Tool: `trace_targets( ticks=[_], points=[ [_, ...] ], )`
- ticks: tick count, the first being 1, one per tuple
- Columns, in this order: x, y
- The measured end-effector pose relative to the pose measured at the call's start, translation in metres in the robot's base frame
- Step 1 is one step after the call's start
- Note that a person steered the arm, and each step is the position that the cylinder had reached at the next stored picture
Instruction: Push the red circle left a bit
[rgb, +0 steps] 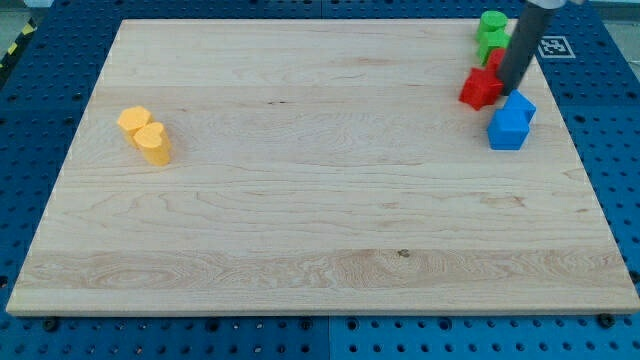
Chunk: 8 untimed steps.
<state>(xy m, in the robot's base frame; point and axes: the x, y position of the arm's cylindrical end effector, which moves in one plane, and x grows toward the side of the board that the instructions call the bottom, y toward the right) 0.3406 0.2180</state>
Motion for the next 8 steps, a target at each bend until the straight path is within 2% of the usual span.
trace_targets(
  ticks=[1, 2, 5, 6, 8],
  points=[
    [0.0, -0.041],
    [0.006, -0.03],
    [-0.004, 0.091],
    [-0.027, 0.088],
    [-0.028, 0.016]
  ],
)
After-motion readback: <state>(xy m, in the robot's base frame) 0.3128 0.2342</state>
